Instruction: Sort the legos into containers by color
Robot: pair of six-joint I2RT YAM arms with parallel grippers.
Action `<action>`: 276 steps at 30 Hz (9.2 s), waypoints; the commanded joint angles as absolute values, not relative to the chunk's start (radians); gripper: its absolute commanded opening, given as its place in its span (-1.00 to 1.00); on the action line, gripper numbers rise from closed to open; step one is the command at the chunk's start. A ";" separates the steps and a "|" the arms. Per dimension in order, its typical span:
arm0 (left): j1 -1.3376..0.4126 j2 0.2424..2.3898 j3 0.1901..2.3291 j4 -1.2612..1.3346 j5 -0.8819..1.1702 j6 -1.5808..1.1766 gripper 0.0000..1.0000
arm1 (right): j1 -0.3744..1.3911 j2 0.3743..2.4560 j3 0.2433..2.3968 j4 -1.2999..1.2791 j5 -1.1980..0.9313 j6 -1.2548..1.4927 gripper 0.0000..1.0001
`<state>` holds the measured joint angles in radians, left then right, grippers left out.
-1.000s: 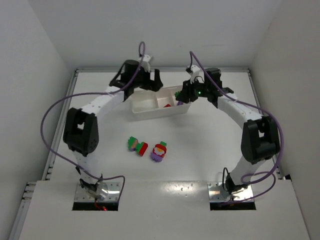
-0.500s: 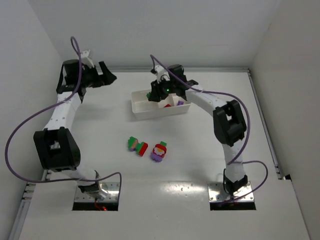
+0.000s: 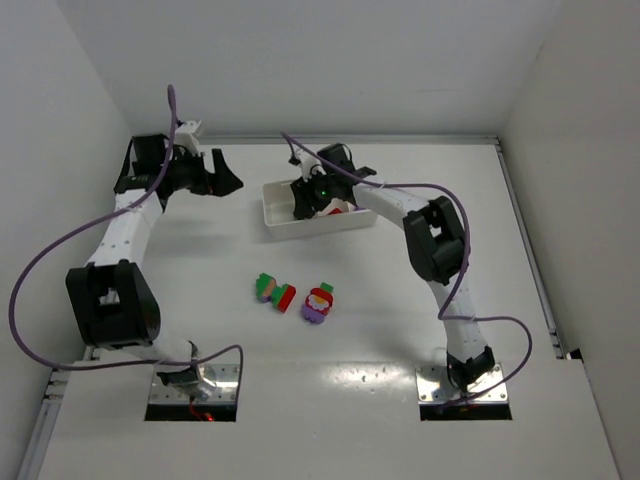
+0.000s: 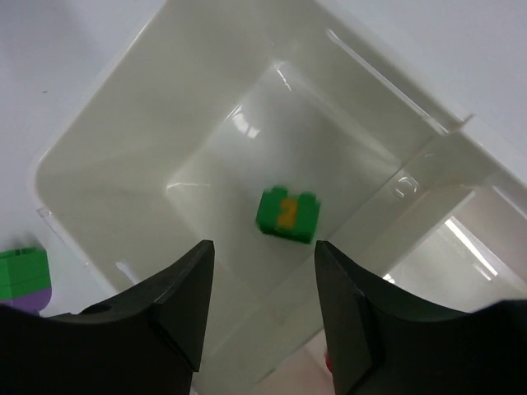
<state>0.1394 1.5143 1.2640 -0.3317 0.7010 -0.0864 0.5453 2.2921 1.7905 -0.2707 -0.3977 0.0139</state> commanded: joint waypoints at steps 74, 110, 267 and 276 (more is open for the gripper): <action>-0.356 1.652 0.906 -0.744 0.609 1.539 0.90 | 0.187 1.577 1.155 -0.549 -0.331 -0.078 0.31; -0.419 1.402 1.048 -0.422 0.712 0.781 -0.34 | 0.293 1.821 1.321 -0.325 -1.103 0.258 0.59; -0.213 1.655 1.230 -0.718 1.486 0.572 -0.97 | 0.449 1.804 1.424 -0.402 -1.157 0.040 -0.99; -0.175 1.813 1.384 -1.308 1.511 1.126 -0.97 | 0.408 1.795 1.414 -0.480 -1.166 -0.028 -1.00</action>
